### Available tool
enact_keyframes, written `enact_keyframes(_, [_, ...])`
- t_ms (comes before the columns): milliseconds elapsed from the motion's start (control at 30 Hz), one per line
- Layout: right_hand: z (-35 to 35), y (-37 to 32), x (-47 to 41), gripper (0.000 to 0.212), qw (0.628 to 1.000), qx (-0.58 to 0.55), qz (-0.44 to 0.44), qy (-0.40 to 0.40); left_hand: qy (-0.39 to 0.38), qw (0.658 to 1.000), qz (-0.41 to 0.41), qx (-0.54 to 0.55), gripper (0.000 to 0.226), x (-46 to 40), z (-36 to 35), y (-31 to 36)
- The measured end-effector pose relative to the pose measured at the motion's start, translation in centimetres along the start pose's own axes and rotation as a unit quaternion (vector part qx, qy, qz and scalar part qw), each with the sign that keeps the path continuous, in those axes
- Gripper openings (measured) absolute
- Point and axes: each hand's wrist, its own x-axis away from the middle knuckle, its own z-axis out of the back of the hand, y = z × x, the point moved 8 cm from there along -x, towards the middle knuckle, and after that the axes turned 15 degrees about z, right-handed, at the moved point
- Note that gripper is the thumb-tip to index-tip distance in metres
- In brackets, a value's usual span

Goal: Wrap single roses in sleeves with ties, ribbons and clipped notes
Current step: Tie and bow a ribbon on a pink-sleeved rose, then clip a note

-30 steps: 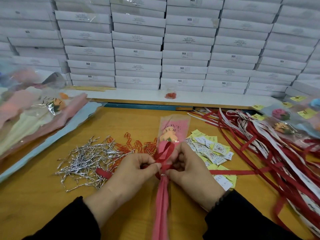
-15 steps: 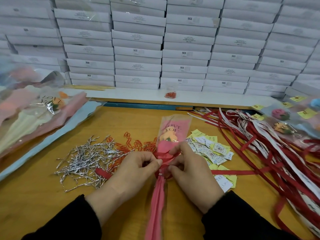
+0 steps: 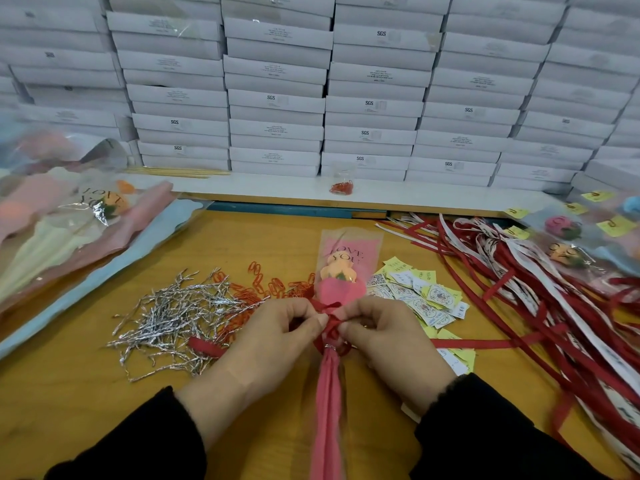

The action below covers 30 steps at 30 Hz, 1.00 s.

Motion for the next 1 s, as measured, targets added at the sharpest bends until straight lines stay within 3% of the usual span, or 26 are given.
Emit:
enact_keyframes(133, [-0.5, 0.3, 0.4, 0.018, 0.994, -0.093, -0.049, -0.02, 0.003, 1.0, -0.014, 0.009, 0.026, -0.1, 0.0, 0.3])
enact_keyframes(267, [-0.8, 0.9, 0.5, 0.024, 0.996, -0.011, -0.068, -0.063, 0.01, 1.0, -0.012, 0.009, 0.028, -0.2, 0.1, 0.2])
enact_keyframes(367, [-0.8, 1.3, 0.4, 0.032, 0.994, -0.027, -0.083, -0.061, 0.017, 1.0, -0.01, 0.012, 0.029, -0.4, 0.2, 0.1])
enact_keyframes(533, [-1.4, 0.3, 0.5, 0.019, 0.995, -0.039, -0.033, -0.083, 0.011, 1.0, -0.002, 0.018, 0.029, -0.4, 0.0, 0.0])
enact_keyframes(667, [-0.6, 0.1, 0.2, 0.016, 0.998, 0.056, -0.004, -0.037, 0.02, 1.0, -0.012, -0.004, 0.031, -0.2, 0.0, 0.3])
enact_keyframes(767, [-0.1, -0.4, 0.2, 0.029, 0.997, 0.077, 0.024, -0.003, 0.021, 1.0, -0.01, -0.003, 0.032, -0.2, 0.1, 0.3])
enact_keyframes(933, [0.6, -1.7, 0.2, 0.029, 0.978, 0.185, 0.088, 0.024, 0.031, 1.0, -0.001, -0.002, 0.034, -0.3, 0.3, 0.0])
enact_keyframes(1000, [0.9, -1.5, 0.1, 0.028, 0.987, 0.135, 0.075, 0.042, 0.032, 0.999, 0.006, -0.002, 0.033, -0.5, 0.4, -0.3])
